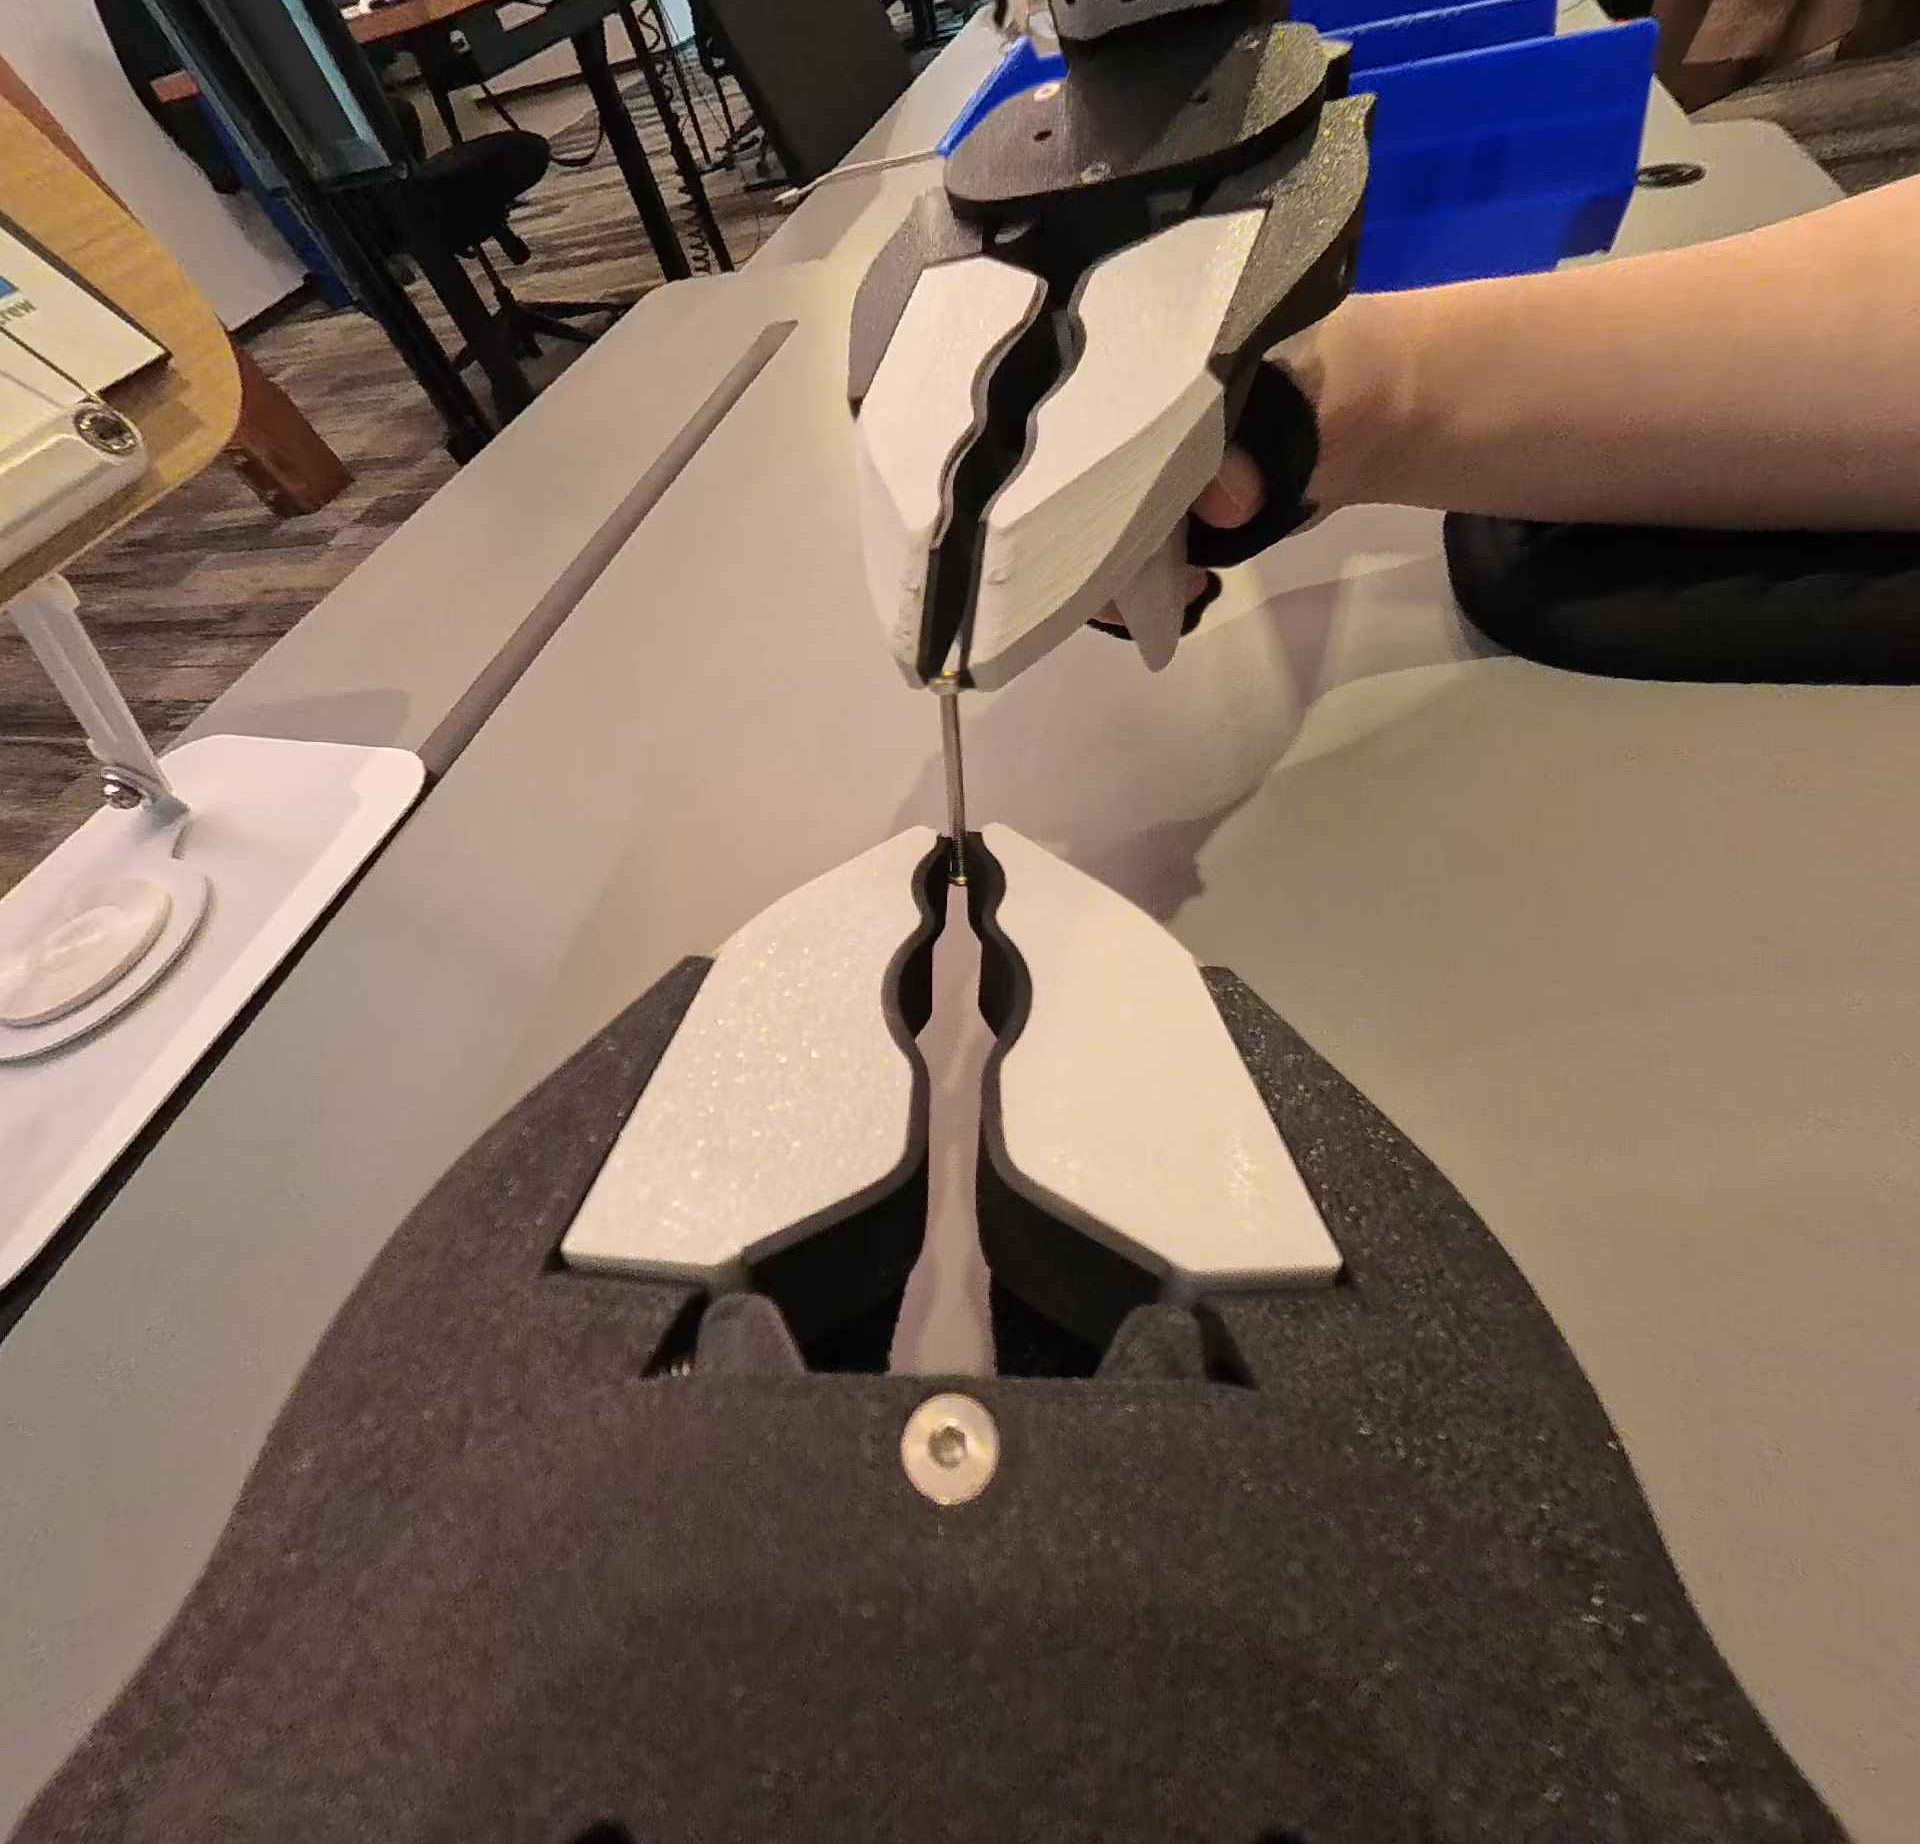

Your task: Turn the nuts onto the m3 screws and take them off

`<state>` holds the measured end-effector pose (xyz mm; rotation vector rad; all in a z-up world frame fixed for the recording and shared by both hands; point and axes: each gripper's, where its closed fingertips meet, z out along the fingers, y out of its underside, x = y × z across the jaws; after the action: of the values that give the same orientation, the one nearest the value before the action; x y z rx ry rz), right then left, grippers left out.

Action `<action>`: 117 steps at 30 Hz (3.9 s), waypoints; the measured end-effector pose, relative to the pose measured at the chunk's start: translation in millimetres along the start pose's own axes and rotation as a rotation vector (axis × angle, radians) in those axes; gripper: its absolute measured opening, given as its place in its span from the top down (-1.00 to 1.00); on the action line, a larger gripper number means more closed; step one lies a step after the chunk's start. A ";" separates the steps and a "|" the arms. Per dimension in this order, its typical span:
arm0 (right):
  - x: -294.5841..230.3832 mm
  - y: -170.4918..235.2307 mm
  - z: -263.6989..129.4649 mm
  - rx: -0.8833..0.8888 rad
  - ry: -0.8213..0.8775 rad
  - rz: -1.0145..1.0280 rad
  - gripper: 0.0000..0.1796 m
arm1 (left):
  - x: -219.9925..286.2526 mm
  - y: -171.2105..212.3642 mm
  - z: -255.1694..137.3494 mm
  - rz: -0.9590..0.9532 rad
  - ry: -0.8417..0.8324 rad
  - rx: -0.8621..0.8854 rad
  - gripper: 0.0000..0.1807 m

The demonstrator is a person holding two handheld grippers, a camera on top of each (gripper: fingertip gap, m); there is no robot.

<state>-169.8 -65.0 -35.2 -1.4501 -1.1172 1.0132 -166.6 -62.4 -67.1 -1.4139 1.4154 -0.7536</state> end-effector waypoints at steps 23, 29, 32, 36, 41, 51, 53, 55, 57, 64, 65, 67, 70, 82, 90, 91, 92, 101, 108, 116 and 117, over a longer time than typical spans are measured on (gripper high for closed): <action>-3.2 -5.1 -0.8 0.038 -0.023 0.001 0.95 | -0.4 -6.8 -3.2 0.036 -0.014 0.042 0.97; -3.6 -5.5 -1.0 0.039 -0.021 -0.009 0.95 | -0.1 -7.9 -3.6 0.039 -0.014 0.047 0.97; -4.0 -5.2 -0.9 0.037 -0.023 -0.011 0.95 | 0.7 -7.6 -3.4 0.040 -0.010 0.045 0.97; -4.8 -6.2 -1.4 0.041 -0.023 -0.025 0.95 | 1.5 -8.8 -3.6 0.045 -0.007 0.050 0.97; -5.4 -10.7 -2.4 0.070 -0.020 -0.032 0.89 | 3.0 -13.8 -5.3 0.054 -0.005 0.076 0.97; -10.0 -18.6 -3.2 0.107 -0.015 -0.083 0.87 | 6.9 -19.7 -6.9 0.058 0.013 0.106 0.97; -10.7 -17.9 -2.5 0.103 -0.013 -0.098 0.85 | 8.2 -20.6 -6.7 0.061 0.019 0.110 0.97; -13.0 -18.1 -2.4 0.103 -0.020 -0.113 0.86 | 8.8 -21.3 -6.8 0.062 0.021 0.114 0.97; -14.2 -19.6 -2.6 0.110 -0.022 -0.122 0.86 | 9.0 -21.5 -7.0 0.060 0.024 0.115 0.97; -14.5 -16.9 -1.2 0.094 -0.021 -0.129 0.89 | 10.3 -21.7 -6.3 0.062 0.029 0.115 0.97; -14.8 -16.3 -0.9 0.091 -0.024 -0.127 0.91 | 10.3 -21.8 -6.4 0.063 0.029 0.115 0.97; -16.1 -15.8 -0.7 0.088 -0.032 -0.129 0.95 | 10.3 -21.8 -6.6 0.063 0.029 0.115 0.97; -16.4 -15.7 -0.4 0.084 -0.033 -0.128 0.95 | 10.4 -21.7 -6.7 0.063 0.030 0.115 0.97; -14.3 -22.0 -0.2 0.126 -0.017 -0.111 0.95 | 6.8 -26.5 -8.5 0.066 0.000 0.140 0.97; -6.9 -20.8 6.4 0.110 0.057 -0.115 0.91 | -3.5 -26.5 -11.8 0.059 -0.060 0.146 0.98; -7.0 -21.3 6.5 0.113 0.057 -0.113 0.90 | -3.7 -26.7 -12.2 0.057 -0.059 0.148 0.98; -6.8 -22.5 6.2 0.120 0.058 -0.111 0.90 | -3.7 -26.8 -12.4 0.057 -0.059 0.149 0.98; -10.2 -29.8 1.8 0.145 0.081 -0.192 0.83 | -3.4 -26.7 -12.6 0.056 -0.055 0.149 0.98; -12.6 -29.8 4.7 0.130 0.100 -0.234 0.83 | -3.2 -27.8 -13.1 0.057 -0.055 0.153 0.98; -12.2 -28.8 3.6 0.128 0.102 -0.239 0.83 | -5.9 -28.5 -15.5 0.052 -0.065 0.161 0.98; -11.7 -28.9 3.2 0.128 0.104 -0.237 0.84 | -5.9 -28.6 -15.6 0.052 -0.065 0.161 0.98</action>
<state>-179.4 -73.7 -6.6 -1.2222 -1.0993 0.8180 -170.9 -63.7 -34.3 -1.2618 1.3063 -0.7647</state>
